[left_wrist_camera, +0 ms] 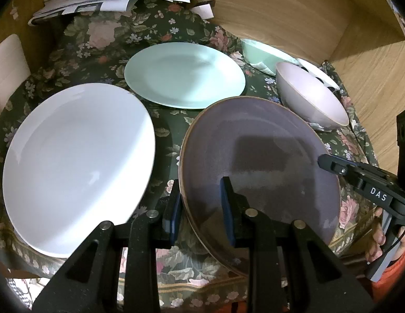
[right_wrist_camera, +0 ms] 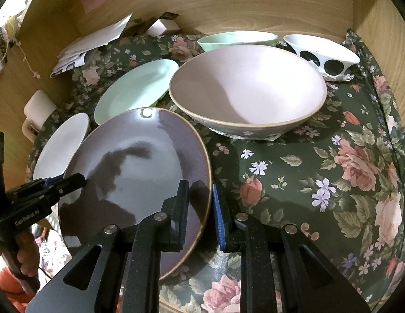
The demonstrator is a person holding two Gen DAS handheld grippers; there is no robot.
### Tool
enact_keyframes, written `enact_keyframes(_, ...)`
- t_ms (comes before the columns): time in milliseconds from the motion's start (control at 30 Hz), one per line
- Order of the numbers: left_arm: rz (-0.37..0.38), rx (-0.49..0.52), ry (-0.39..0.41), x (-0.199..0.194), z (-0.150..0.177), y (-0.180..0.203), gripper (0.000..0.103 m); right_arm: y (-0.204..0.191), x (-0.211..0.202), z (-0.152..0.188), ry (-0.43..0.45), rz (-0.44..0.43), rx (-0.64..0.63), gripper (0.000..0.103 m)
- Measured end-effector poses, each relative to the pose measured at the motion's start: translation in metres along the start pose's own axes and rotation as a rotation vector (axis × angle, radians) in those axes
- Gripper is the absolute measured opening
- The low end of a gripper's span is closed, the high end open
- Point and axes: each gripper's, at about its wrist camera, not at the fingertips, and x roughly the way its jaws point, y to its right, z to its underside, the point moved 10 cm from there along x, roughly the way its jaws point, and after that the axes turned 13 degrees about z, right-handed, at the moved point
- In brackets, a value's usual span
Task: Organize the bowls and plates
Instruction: 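Carry the held dark brown plate across the tablecloth with both tools, then lower the dark brown plate onto the cloth and open both tools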
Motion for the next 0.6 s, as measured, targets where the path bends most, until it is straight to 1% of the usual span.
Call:
enact_keyframes(467, -0.003, 0.039, -0.018, 0.014, -0.008, 0.004, 0.032, 0.008, 0.002, 0.002, 0.009, 0.011, -0.017, 0.017)
enact_keyframes(533, 0.001, 0.043, -0.022, 0.015, -0.009, 0.003, 0.032, 0.007, 0.001, 0.003, 0.016, 0.013, -0.033, 0.019)
enact_keyframes(600, -0.003, 0.059, -0.024, 0.015, -0.009, 0.003, 0.032, 0.006, -0.001, 0.003, 0.018, 0.007, -0.034, 0.019)
